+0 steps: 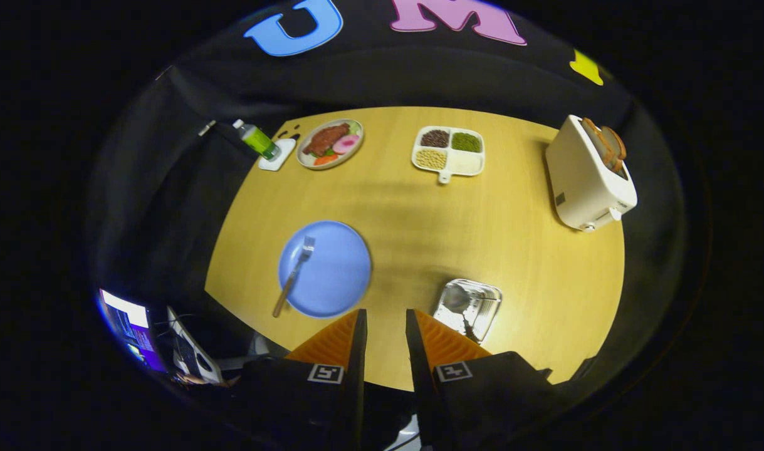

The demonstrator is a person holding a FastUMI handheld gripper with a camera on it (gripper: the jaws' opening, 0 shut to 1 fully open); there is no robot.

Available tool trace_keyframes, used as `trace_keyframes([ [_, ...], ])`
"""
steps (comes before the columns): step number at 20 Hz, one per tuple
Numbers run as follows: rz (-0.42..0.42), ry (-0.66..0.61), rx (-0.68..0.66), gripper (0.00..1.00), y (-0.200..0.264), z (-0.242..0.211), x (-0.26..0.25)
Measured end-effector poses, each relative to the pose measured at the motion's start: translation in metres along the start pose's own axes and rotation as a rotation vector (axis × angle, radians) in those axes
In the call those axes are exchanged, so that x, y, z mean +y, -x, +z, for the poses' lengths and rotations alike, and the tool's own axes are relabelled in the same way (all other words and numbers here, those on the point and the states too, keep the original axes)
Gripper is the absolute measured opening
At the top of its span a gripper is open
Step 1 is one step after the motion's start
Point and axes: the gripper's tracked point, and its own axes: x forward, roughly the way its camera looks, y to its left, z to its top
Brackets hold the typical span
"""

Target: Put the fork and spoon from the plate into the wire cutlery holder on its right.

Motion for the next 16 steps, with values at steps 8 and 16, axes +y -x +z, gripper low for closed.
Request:
trace_keyframes([
  [8,0.165,-0.057,0.090,0.41,-0.105,-0.027,0.134],
  [16,0.056,-0.156,0.186,0.41,-0.209,-0.058,0.138],
])
